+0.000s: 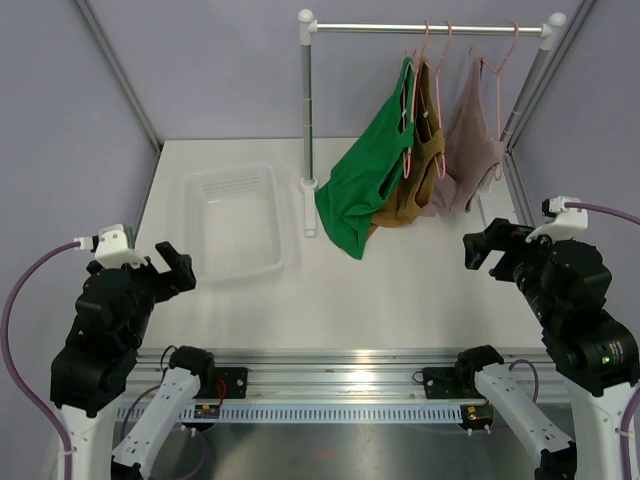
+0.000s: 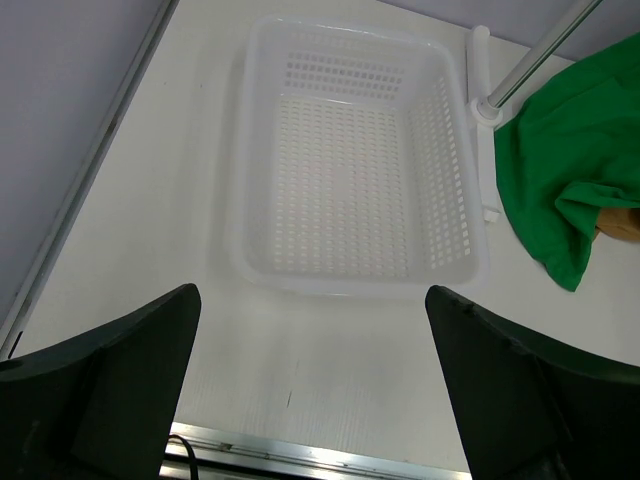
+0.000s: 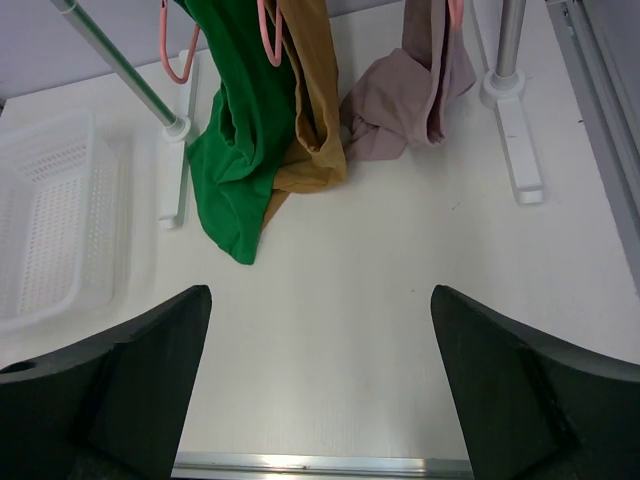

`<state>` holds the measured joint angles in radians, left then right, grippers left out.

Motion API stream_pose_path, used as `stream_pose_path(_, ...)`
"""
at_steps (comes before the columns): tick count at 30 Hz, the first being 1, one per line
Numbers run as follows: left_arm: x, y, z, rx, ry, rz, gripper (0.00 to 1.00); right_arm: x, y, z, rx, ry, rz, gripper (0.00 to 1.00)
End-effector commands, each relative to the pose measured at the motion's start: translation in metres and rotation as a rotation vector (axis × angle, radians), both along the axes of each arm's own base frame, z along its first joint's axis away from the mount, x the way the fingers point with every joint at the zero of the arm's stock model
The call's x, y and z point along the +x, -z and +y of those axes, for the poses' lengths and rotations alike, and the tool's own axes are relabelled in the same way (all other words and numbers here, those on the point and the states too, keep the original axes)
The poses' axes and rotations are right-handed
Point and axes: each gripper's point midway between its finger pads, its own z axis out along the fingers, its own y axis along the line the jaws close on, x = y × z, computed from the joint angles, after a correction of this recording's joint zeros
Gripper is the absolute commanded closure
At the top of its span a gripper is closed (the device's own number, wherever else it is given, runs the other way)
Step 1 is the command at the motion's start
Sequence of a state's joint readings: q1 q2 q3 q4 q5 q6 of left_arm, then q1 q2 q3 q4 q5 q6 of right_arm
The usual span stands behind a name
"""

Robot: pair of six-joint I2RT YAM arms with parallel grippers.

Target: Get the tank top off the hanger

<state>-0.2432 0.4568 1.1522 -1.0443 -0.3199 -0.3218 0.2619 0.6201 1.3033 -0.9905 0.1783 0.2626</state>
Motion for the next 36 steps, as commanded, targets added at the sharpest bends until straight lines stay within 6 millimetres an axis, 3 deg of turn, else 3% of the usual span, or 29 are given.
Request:
stream_pose_path(1,0.005,-0.009,0.001,-0.004,-0.007,-0.049,0.01,0.006,-0.024,0.008,0.046,-0.025,-0.085,0.00)
stream_pose_path(4,0.007,-0.009,-0.001,-0.008,-0.002,-0.047,0.01,0.012,-0.040,0.030,0.092,-0.133,-0.137,0.00)
stream_pose_path(5,0.009,-0.009,-0.002,-0.010,0.000,-0.046,0.01,0.013,-0.043,0.046,0.116,-0.214,-0.137,0.01)
stream_pose_path(7,0.010,-0.010,-0.004,-0.015,0.010,-0.043,0.01,0.020,-0.063,0.061,0.183,-0.270,-0.186,0.01)
stream_pose_path(8,0.010,-0.009,-0.005,-0.015,0.011,-0.040,0.01,0.031,-0.063,0.071,0.199,-0.300,-0.161,0.00)
stream_pose_path(10,0.011,-0.009,-0.006,-0.016,0.017,-0.038,0.01,0.044,-0.082,0.081,0.231,-0.327,-0.180,0.01)
stream_pose_path(11,0.010,-0.009,-0.006,-0.017,0.018,-0.041,0.01,0.064,-0.076,0.089,0.236,-0.335,-0.130,0.01)
stream_pose_path(13,0.010,-0.008,-0.006,-0.017,0.018,-0.041,0.01,0.078,-0.095,0.095,0.256,-0.340,-0.134,0.00)
stream_pose_path(14,0.010,-0.006,-0.006,-0.016,0.018,-0.034,0.01,0.100,-0.086,0.098,0.253,-0.311,-0.081,0.05)
stream_pose_path(15,0.009,-0.005,-0.006,-0.016,0.018,-0.037,0.01,0.105,-0.101,0.098,0.248,-0.308,-0.102,0.08)
stream_pose_path(17,0.009,-0.003,-0.006,-0.016,0.020,-0.035,0.01,0.137,-0.092,0.096,0.221,-0.247,-0.059,0.12)
stream_pose_path(19,0.009,0.000,-0.006,-0.012,0.019,-0.023,0.01,0.152,-0.102,0.095,0.192,-0.232,-0.074,0.21)
stream_pose_path(20,0.008,0.001,-0.005,-0.012,0.017,-0.022,0.01,0.171,-0.087,0.099,0.170,-0.225,-0.020,0.25)
stream_pose_path(21,0.008,0.002,-0.005,-0.010,0.017,-0.020,0.01,0.176,-0.099,0.099,0.155,-0.225,-0.042,0.32)
stream_pose_path(22,0.007,0.003,-0.005,-0.011,0.017,-0.025,0.01,0.184,-0.098,0.098,0.135,-0.202,-0.032,0.34)
stream_pose_path(23,0.006,0.003,-0.005,-0.012,0.017,-0.026,0.01,0.199,-0.084,0.099,0.113,-0.184,0.011,0.34)
stream_pose_path(24,0.005,0.003,-0.005,-0.015,0.020,-0.031,0.01,0.204,-0.093,0.100,0.099,-0.182,-0.010,0.35)
stream_pose_path(26,0.006,0.006,-0.006,-0.016,0.026,-0.026,0.01,0.222,-0.084,0.098,0.064,-0.135,0.007,0.38)
stream_pose_path(28,0.008,0.011,-0.009,-0.022,0.037,-0.012,0.01,0.232,-0.088,0.103,0.052,-0.139,-0.005,0.40)
stream_pose_path(29,0.008,0.013,-0.010,-0.022,0.040,-0.007,0.01,0.245,-0.071,0.107,0.033,-0.136,0.040,0.41)
stream_pose_path(30,0.009,0.014,-0.011,-0.025,0.042,-0.005,0.01,0.249,-0.078,0.108,0.018,-0.131,0.024,0.42)
stream_pose_path(31,0.009,0.016,-0.011,-0.024,0.044,-0.002,0.01,0.263,-0.065,0.107,-0.014,-0.096,0.051,0.44)
stream_pose_path(36,0.008,0.017,-0.013,-0.031,0.056,-0.008,0.01,0.287,-0.063,0.104,-0.089,-0.018,0.032,0.51)
